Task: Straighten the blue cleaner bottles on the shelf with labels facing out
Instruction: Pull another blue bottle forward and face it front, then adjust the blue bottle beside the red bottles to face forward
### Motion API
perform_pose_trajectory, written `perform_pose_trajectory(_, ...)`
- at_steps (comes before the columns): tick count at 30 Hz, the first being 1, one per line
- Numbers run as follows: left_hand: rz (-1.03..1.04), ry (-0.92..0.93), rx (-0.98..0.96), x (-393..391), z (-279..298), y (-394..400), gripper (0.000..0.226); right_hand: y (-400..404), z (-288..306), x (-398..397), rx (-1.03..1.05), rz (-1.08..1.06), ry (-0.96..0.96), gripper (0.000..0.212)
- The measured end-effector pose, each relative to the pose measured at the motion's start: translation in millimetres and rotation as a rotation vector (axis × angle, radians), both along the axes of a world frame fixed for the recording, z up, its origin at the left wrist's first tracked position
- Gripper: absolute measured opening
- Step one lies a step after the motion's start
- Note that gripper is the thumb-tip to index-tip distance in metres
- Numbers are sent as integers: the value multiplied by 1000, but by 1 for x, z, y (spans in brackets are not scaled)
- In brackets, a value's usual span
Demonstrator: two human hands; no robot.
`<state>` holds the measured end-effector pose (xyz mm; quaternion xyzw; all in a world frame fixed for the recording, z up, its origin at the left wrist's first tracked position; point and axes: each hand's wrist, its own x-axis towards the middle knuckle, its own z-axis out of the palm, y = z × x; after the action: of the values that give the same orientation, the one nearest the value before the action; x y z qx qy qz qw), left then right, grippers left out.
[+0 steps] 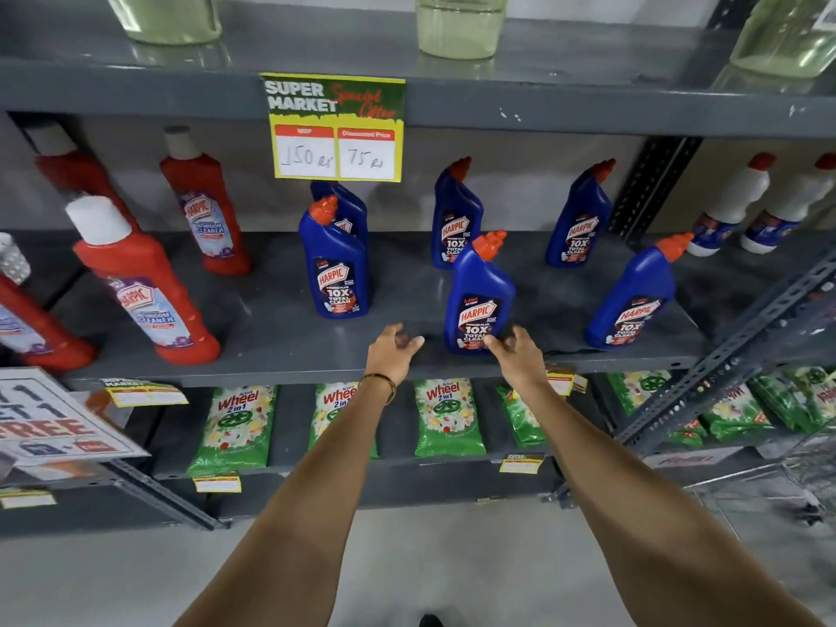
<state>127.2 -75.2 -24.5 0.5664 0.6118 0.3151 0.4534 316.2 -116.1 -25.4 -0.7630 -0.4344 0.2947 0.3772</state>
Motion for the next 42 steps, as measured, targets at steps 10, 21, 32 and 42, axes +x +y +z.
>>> perform_pose_trajectory(10, -10, 56, 25, -108, 1, 13, 55, -18, -2, -83, 72, -400, 76, 45)
perform_pose_trajectory(21, 34, 1, 45, -154, 4, 46, 58, 34, 11, -165, 38, -110, 132, 55)
perform_pose_trajectory(32, 31, -42, -15, -144, -3, 94, 63, 112, -7, -170, -52, 161, 304, 69)
perform_pose_trajectory(42, 5, -133, 50, -134, -2, 100, 30, 137, -14, -172, 44, 269, 275, 32)
